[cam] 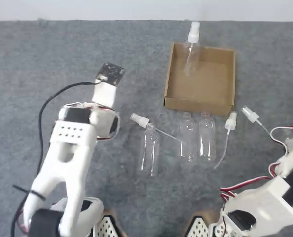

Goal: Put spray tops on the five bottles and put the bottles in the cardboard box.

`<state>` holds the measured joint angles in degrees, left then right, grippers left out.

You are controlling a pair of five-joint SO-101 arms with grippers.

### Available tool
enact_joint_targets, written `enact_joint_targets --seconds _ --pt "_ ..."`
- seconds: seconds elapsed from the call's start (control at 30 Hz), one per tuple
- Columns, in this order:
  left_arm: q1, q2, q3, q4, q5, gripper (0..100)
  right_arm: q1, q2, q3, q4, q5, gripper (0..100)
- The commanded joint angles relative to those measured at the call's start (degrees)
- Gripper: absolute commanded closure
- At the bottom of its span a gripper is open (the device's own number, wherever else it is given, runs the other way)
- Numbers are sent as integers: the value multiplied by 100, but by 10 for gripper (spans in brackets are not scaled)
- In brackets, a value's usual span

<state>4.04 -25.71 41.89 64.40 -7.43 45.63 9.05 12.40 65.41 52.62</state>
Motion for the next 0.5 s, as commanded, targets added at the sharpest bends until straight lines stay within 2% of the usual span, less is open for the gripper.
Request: enact_joint_targets --seconds 0.0,0.3,0.47 --pt "352 -484 -13 79 387 988 -189 -57 -615 391 -167 678" --pt "501 -536 -13 79 580 988 -822 189 -1116 523 -176 681" --pt "501 -510 -13 70 580 988 -875 681 -1116 681 -149 681"
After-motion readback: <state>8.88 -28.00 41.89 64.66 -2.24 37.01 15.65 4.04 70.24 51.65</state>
